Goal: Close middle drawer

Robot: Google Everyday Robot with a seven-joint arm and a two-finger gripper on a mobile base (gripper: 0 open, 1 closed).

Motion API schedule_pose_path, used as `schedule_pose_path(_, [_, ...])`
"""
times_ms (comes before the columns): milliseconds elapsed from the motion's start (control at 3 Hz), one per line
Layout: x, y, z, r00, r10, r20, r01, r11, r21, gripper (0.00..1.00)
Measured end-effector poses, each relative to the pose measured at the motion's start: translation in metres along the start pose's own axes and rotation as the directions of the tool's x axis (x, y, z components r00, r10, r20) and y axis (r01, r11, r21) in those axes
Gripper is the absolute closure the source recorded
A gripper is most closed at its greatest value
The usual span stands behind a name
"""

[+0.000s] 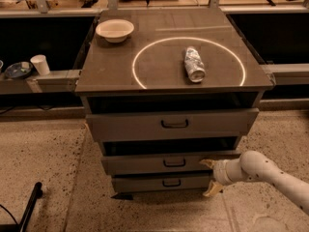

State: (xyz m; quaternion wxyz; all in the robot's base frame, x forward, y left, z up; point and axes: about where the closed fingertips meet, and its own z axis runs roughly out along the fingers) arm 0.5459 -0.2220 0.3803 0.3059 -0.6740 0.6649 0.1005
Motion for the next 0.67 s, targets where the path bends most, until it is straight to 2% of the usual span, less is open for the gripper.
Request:
schedule_pose_path(333, [0.0012,-0.0025,0.0004,1.0,0.001,-0.002,-0.001,1.0,0.007,0.0])
schedule_pose_path(667, [0.0012,-0.0025,0.0004,1.0,0.001,-0.002,-0.001,1.0,0.007,0.0])
